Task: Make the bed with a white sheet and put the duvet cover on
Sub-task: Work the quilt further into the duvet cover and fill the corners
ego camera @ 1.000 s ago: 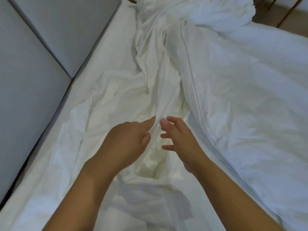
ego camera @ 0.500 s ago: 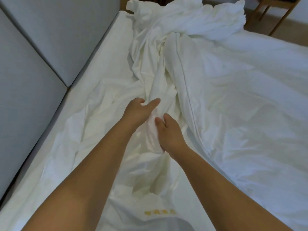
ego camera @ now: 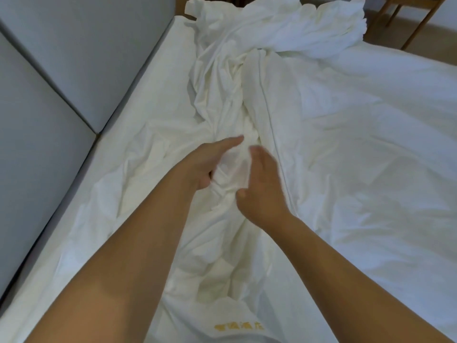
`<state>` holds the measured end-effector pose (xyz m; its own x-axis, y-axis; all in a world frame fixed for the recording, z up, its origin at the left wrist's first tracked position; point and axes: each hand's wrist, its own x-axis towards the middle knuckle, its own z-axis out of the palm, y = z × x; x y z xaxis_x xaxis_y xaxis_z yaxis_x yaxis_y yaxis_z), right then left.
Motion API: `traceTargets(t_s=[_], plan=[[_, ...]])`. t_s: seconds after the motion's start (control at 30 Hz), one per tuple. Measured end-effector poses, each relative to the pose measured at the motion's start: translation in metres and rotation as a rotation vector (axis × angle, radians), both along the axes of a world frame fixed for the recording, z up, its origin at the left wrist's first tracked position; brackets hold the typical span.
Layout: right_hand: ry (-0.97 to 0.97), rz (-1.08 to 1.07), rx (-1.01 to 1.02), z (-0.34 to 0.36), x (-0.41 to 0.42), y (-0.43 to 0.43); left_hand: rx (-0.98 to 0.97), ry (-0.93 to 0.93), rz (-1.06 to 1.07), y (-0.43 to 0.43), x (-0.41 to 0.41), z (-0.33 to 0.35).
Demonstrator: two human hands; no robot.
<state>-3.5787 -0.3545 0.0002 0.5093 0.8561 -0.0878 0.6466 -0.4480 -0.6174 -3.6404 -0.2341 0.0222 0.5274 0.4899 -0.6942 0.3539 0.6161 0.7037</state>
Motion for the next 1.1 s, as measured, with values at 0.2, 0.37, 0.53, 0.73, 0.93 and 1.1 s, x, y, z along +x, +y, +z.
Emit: traceTargets(t_s=[0.2, 0.37, 0.53, 0.73, 0.93, 1.1], plan=[[0.766, 0.047, -0.131, 0.005, -0.002, 0.016, 0.166, -0.091, -0.139, -0.005, -0.018, 0.004], [0.846, 0.03, -0.295, 0.017, 0.017, 0.004, 0.139, 0.207, -0.05, -0.035, -0.027, -0.03], [0.97, -0.062, -0.41, 0.024, 0.047, -0.027, -0.174, -0.036, 0.208, -0.059, 0.001, -0.034], [0.695, 0.201, -0.74, 0.065, 0.08, -0.037, 0.459, 0.019, 0.378, -0.091, 0.03, -0.014], [0.478, 0.234, -0.926, 0.083, 0.107, -0.048, 0.624, 0.064, 0.368, -0.12, 0.037, 0.0], [0.574, 0.148, -0.727, 0.077, 0.124, -0.075, 0.644, 0.123, 0.495, -0.115, 0.038, 0.018]])
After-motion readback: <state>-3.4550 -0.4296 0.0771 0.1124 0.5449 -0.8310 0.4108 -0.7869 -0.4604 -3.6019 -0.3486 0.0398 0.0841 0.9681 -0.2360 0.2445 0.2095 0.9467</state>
